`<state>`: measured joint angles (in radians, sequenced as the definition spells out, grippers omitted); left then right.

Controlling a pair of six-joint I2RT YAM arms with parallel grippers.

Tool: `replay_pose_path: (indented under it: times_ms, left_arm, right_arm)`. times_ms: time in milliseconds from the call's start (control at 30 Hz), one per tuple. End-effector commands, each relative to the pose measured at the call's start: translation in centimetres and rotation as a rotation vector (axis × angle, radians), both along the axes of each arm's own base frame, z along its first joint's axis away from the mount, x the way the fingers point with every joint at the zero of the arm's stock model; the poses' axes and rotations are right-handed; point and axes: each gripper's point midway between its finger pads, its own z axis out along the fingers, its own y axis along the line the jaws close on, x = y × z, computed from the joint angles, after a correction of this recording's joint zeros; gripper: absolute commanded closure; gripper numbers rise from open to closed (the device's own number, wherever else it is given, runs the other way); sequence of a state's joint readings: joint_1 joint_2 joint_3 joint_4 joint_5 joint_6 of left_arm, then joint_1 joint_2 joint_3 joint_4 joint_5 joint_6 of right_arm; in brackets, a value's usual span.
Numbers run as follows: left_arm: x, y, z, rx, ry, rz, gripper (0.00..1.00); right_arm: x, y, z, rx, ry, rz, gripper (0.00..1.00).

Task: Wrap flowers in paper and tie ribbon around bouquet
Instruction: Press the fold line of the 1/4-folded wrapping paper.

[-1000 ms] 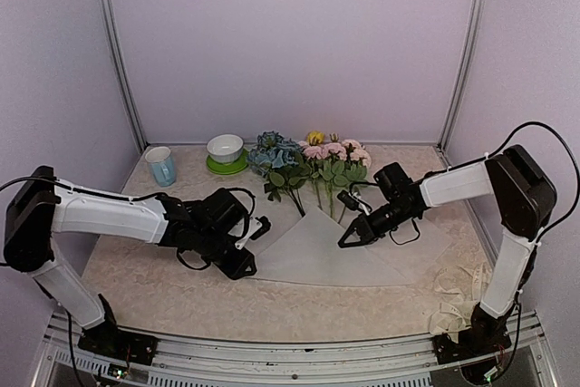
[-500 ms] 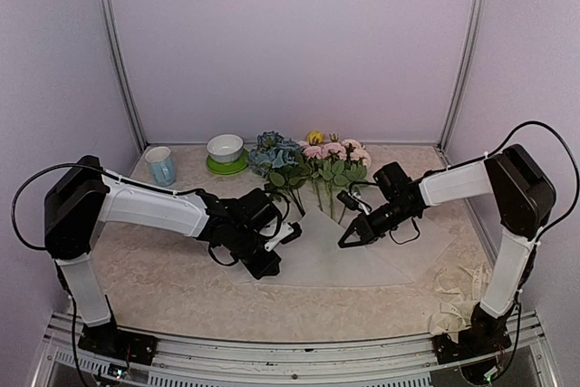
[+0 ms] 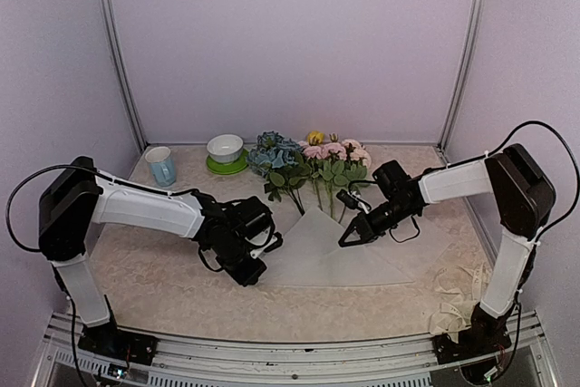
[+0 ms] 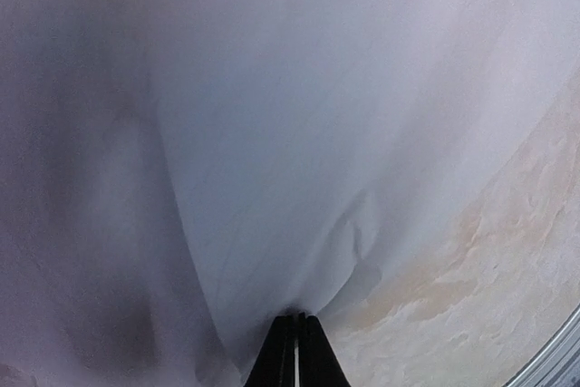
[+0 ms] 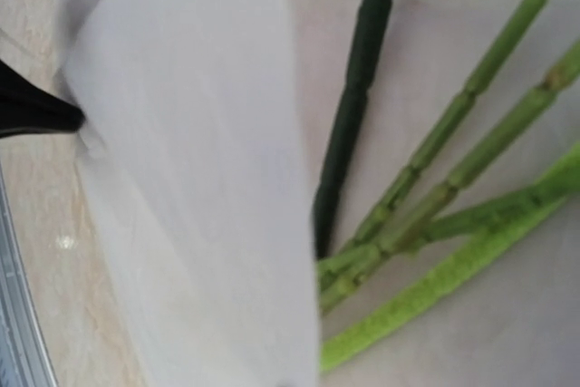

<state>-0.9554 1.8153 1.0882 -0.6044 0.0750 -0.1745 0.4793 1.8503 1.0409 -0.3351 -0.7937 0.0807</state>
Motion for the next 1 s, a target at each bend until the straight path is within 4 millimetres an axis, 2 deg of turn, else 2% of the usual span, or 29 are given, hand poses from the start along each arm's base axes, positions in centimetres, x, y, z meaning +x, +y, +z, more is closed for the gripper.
replay_pose_path:
  times_ms: [0,67,167,333,433,533,700,833,967]
  left_arm:
    - [-2.5,5.8,-0.4,0.212,0.079,0.062,0.96]
    - [-1.9,5.8,0.9,0.189,0.06,0.084,0.95]
    - [-0.8,4.4,3.3,0.064,0.025,0.081,0.93]
    - [0.6,0.2,6.7,-0.26,-0.064,-0.012,0.58]
    - [1.9,-1.1,7.5,-0.459,-0.088,-0.009,0.47]
    - [2.8,-0.8,6.3,-0.485,-0.106,0.001,0.43]
    - [2.5,-0.5,3.7,-0.444,-0.098,-0.029,0.39]
    - [3.0,-0.5,3.2,-0.44,-0.134,-0.048,0.35]
    - [2.3,-0.9,2.2,-0.458,-0.099,-0.083,0.36]
  right_arm:
    - [0.7,-0.5,-0.2,-0.031,-0.016,-0.012,1.0]
    - [0.7,-0.5,-0.1,-0.03,-0.014,-0.012,1.0]
    - [0.6,-0.5,-0.2,-0.028,-0.011,-0.011,1.0]
    - [0.6,-0.4,0.0,-0.022,-0.011,-0.009,1.0]
    - [0.7,-0.4,0.3,-0.017,-0.014,-0.01,1.0]
    - [0.6,-0.2,1.1,0.005,-0.023,-0.004,1.0]
    - [-0.3,0.6,3.2,0.097,-0.032,0.043,1.0]
    - [-1.3,0.9,4.5,0.167,-0.029,0.078,1.0]
    - [-1.6,1.0,5.0,0.187,-0.027,0.083,1.0]
